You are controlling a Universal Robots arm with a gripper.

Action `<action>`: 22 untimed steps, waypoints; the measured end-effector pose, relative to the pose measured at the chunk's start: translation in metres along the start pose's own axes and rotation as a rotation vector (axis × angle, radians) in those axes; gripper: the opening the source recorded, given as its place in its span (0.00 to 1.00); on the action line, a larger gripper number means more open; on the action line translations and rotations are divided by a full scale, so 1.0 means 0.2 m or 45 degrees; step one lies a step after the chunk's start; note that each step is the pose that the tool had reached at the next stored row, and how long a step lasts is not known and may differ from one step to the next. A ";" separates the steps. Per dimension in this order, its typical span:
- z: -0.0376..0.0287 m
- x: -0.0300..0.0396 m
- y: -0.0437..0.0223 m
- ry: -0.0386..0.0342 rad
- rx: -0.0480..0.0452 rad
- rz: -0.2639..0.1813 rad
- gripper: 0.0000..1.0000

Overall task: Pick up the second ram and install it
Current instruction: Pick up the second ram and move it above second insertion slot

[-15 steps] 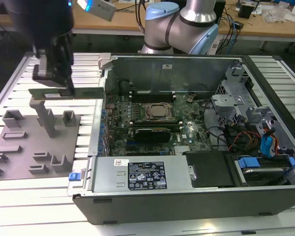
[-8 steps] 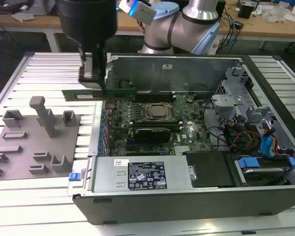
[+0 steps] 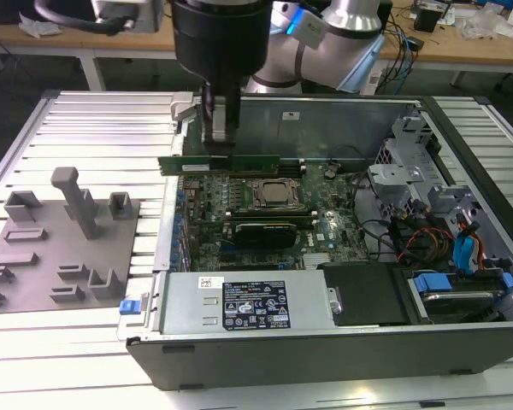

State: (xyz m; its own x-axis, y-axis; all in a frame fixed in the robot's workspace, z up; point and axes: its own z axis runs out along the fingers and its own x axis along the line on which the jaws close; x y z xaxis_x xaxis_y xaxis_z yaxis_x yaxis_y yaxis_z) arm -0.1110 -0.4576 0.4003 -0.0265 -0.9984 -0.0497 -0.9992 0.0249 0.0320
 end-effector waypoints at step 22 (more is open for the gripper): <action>0.245 -0.159 -0.642 -0.0238 -0.038 0.013 0.13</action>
State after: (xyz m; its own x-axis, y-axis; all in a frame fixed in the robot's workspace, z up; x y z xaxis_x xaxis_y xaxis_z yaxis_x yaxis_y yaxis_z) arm 0.0166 -0.4266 0.3488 -0.0378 -0.9970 -0.0678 -0.9975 0.0336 0.0621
